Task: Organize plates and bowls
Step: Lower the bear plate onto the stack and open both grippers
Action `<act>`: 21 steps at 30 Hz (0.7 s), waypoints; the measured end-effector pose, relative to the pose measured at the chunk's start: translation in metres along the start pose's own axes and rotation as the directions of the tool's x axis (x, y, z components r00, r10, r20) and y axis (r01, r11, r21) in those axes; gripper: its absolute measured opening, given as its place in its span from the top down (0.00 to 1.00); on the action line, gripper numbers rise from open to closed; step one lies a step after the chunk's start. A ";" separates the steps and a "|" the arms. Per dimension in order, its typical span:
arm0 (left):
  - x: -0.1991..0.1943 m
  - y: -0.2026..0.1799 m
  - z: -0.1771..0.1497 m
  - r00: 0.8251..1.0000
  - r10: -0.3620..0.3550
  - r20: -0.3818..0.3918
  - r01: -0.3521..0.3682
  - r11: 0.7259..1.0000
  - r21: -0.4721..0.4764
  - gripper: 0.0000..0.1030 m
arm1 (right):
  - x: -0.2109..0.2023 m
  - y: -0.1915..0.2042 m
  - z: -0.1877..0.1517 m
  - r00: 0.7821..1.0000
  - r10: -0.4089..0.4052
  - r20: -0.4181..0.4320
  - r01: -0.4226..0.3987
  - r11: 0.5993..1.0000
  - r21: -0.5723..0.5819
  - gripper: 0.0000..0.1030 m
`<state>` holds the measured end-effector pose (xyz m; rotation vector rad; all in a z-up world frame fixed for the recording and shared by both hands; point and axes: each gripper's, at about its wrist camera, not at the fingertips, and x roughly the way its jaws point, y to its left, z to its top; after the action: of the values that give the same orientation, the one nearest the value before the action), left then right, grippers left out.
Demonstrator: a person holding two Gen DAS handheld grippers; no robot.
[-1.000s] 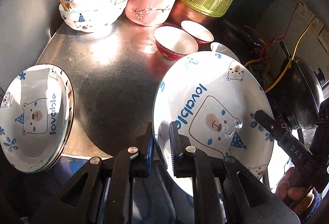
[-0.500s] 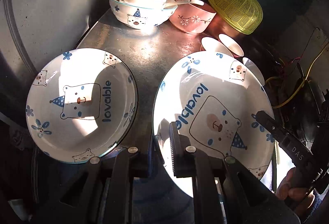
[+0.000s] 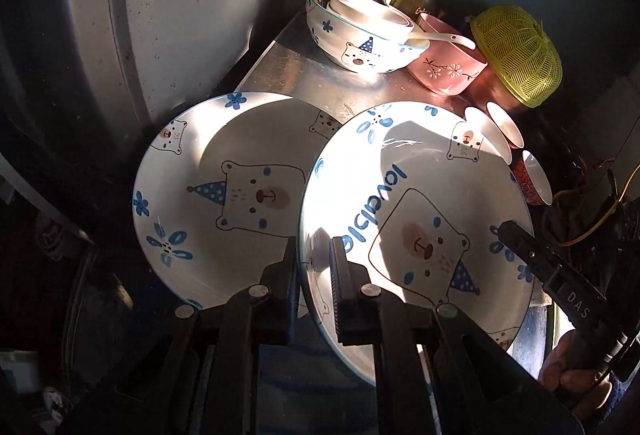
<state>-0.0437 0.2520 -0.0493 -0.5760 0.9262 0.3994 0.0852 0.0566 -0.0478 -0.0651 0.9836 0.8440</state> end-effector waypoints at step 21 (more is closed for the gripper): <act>-0.003 0.055 0.011 0.997 0.079 0.019 -0.077 0.992 -0.099 0.88 | 0.047 0.047 0.020 0.995 0.079 -0.057 -0.083 0.994 -0.075 0.89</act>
<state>-0.0692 0.3010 -0.0574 -0.6253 0.9127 0.5232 0.0814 0.1253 -0.0566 -0.1154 1.0092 0.9591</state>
